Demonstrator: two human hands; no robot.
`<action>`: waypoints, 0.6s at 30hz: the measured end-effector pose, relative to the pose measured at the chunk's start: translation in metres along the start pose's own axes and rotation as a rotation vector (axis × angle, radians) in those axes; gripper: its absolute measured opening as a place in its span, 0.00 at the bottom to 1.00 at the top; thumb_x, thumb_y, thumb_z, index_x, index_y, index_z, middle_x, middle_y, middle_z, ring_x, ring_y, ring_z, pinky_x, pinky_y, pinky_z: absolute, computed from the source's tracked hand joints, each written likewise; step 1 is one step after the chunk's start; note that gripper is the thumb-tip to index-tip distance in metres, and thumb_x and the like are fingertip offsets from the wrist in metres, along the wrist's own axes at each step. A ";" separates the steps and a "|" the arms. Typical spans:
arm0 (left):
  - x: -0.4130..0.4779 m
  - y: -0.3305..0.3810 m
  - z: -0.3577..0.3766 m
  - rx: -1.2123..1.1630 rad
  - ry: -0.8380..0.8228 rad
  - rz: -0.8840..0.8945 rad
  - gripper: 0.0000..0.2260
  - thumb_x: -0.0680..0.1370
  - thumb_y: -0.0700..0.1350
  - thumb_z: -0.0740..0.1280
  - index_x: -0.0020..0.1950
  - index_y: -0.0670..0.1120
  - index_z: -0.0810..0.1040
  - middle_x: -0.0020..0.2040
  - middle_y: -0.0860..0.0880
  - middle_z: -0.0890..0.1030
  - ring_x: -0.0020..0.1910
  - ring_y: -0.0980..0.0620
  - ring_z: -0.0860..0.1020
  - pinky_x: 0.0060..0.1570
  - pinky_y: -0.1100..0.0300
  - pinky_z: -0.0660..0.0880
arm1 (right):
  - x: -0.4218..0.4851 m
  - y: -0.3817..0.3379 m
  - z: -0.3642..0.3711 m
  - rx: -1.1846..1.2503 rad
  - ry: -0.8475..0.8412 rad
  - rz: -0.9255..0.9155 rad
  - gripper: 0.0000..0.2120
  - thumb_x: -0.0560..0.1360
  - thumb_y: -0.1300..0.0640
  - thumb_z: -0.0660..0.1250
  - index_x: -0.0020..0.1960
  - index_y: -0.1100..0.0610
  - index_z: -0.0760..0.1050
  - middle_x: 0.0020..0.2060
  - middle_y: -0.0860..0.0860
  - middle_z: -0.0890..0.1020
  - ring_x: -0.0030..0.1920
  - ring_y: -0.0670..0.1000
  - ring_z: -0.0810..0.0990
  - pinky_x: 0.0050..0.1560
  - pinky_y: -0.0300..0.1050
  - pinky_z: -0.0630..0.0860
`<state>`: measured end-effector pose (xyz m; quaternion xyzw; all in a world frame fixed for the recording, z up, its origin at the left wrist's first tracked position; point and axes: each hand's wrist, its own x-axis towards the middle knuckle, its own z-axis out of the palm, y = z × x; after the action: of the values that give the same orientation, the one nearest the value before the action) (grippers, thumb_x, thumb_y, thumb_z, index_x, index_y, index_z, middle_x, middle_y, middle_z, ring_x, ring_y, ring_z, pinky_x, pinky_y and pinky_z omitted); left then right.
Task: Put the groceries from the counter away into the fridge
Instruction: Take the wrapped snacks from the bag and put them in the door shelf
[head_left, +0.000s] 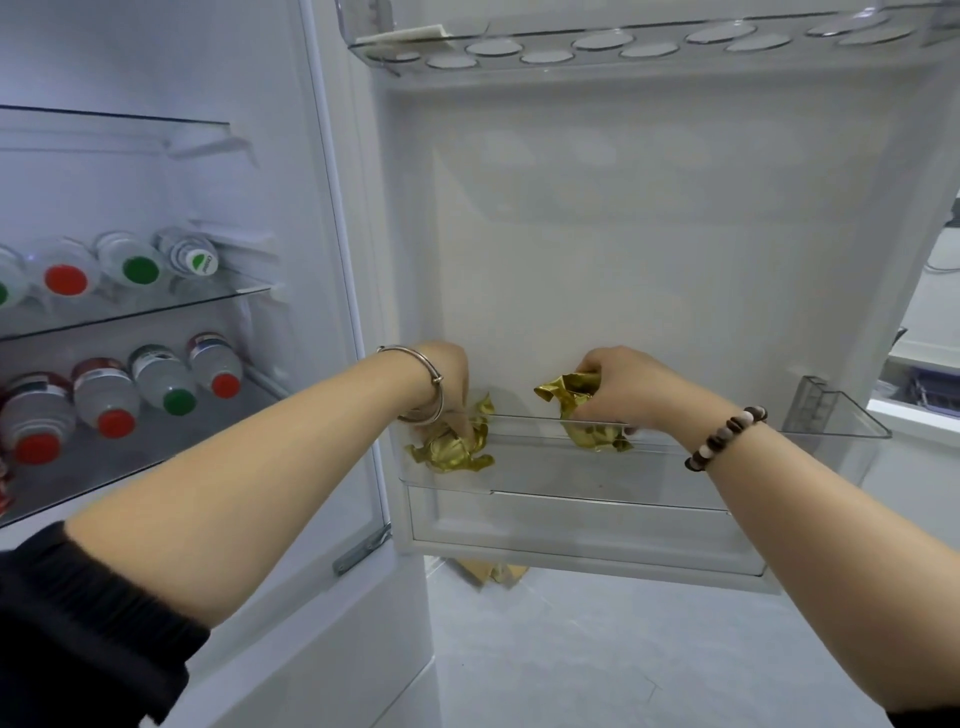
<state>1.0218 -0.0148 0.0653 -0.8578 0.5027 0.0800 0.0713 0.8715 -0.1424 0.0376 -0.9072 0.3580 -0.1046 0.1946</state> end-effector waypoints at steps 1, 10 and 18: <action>-0.001 -0.003 0.001 -0.009 0.044 0.022 0.15 0.72 0.52 0.71 0.51 0.41 0.83 0.38 0.48 0.81 0.39 0.50 0.78 0.44 0.59 0.77 | 0.000 0.000 0.000 0.010 0.004 0.006 0.17 0.67 0.53 0.71 0.54 0.53 0.72 0.46 0.50 0.77 0.42 0.51 0.80 0.39 0.47 0.82; -0.001 -0.020 0.014 -0.216 0.292 0.093 0.13 0.76 0.46 0.66 0.35 0.39 0.77 0.29 0.46 0.72 0.30 0.50 0.68 0.26 0.61 0.63 | -0.004 -0.033 -0.003 -0.126 -0.142 0.009 0.22 0.65 0.53 0.74 0.55 0.59 0.74 0.47 0.54 0.79 0.40 0.52 0.80 0.37 0.46 0.81; -0.002 -0.018 0.012 -0.232 0.199 0.144 0.08 0.76 0.42 0.67 0.48 0.39 0.83 0.40 0.44 0.81 0.36 0.49 0.75 0.34 0.64 0.72 | 0.008 -0.066 0.009 -0.273 -0.301 -0.011 0.18 0.68 0.50 0.74 0.47 0.65 0.78 0.37 0.55 0.81 0.42 0.57 0.83 0.45 0.54 0.82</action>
<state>1.0358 -0.0016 0.0553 -0.8258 0.5547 0.0570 -0.0843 0.9202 -0.1017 0.0582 -0.9325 0.3308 0.0805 0.1205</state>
